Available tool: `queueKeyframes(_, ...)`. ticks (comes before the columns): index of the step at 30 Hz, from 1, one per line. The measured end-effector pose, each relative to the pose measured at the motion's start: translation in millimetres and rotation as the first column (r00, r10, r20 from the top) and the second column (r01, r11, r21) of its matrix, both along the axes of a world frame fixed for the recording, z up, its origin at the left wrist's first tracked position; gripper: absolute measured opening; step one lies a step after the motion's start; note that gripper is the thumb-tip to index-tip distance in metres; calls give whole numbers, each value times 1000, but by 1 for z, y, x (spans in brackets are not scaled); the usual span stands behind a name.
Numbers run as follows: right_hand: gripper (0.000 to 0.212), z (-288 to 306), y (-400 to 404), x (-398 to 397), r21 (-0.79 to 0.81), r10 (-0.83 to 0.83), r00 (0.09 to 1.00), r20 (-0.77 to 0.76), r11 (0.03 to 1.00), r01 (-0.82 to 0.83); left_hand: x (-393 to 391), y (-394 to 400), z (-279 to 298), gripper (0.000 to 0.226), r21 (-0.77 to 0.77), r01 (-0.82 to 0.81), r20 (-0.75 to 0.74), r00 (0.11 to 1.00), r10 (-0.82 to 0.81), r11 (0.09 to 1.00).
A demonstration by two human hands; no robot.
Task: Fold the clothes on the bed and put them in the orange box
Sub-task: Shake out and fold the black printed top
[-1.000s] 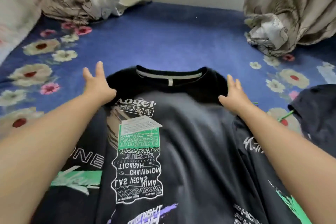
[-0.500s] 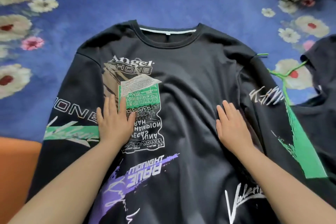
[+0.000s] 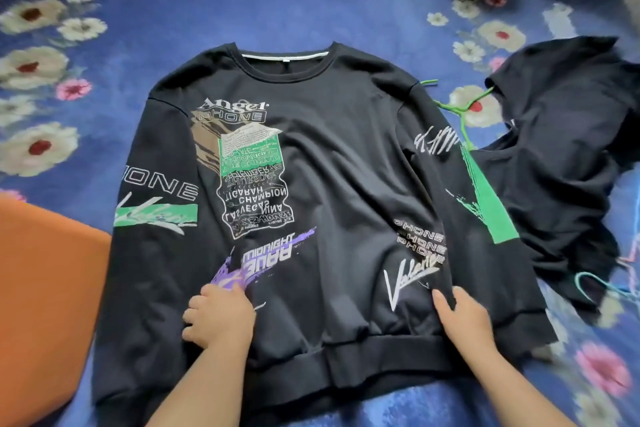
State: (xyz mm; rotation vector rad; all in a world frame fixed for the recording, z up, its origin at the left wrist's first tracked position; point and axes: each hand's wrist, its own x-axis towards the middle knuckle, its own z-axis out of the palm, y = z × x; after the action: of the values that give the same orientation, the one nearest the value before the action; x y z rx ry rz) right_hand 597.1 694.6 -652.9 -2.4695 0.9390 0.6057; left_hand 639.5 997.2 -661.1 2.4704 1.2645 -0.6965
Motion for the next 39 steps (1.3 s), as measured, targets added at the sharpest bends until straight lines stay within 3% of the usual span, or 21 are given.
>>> queueKeyframes(2, 23, 2, 5, -2, 35, 11, 999, -35, 999, -10, -4, 4, -2, 55, 44, -7, 20, 1000, 6, 999)
queueKeyframes(5, 28, 2, 11, -2, 28, -121, 993, -7, 992, 122, -14, 4, -6, 64, 61, -44, 26, 999, 42, 997)
queueKeyframes(8, 29, 3, 16, -9, -41, -172, 985, 27, 984, 173, -32, 8, -8, 56, 40, -19, 36, 999, 17, 999)
queueKeyframes(13, 19, 8, 19, -21, -185, 16, 998, -62, 982, -27, -61, 25, -11, 30, 21, 160, -19, 987, -160, 987)
queueKeyframes(15, 9, 13, 13, -21, -219, 92, 988, -126, 969, -118, -65, 24, -7, 27, 11, 90, 104, 990, -91, 996)
queueKeyframes(17, 9, 19, 5, -21, -247, 121, 981, -151, 956, -156, -65, 22, 4, 25, -43, -85, 256, 962, 94, 995)
queueKeyframes(19, 10, 25, 2, -21, -251, 95, 987, -133, 960, -126, -65, 24, 15, 24, -96, -244, 320, 910, 262, 965)
queueKeyframes(21, 12, 28, 5, -20, -234, 37, 994, -100, 970, -59, -63, 32, 20, 18, -119, -294, 341, 885, 317, 948)
queueKeyframes(24, 21, 27, 5, -21, -241, 16, 994, -110, 969, -42, -65, 44, 19, 10, -55, -80, 282, 955, 93, 995)
queueKeyframes(26, 22, 27, 2, -24, -291, 126, 976, -177, 941, -174, -73, 57, 17, 17, 15, 286, 112, 952, -286, 958)
queueKeyframes(28, 22, 27, -4, -28, -340, 236, 943, -236, 889, -308, -81, 70, 16, 21, 28, 614, -125, 785, -607, 789)
queueKeyframes(29, 22, 27, -7, -29, -353, 271, 927, -258, 867, -351, -83, 76, 15, 21, 25, 711, -209, 691, -692, 703)
queueKeyframes(31, 25, 26, -9, -33, -356, 303, 904, -302, 843, -402, -83, 84, 13, 30, 27, 809, -298, 567, -768, 587)
queueKeyframes(34, 37, 16, -4, -42, -330, 315, 880, -355, 838, -433, -86, 85, 8, 40, 41, 879, -396, 450, -800, 474)
queueKeyframes(36, 50, 10, 2, -44, -316, 281, 871, -403, 850, -421, -87, 79, 8, 43, 15, 889, -476, 408, -779, 457)
queueKeyframes(39, 56, 14, 15, -30, -312, 126, 867, -483, 900, -305, -71, 63, 9, 47, -35, 863, -581, 392, -713, 503)
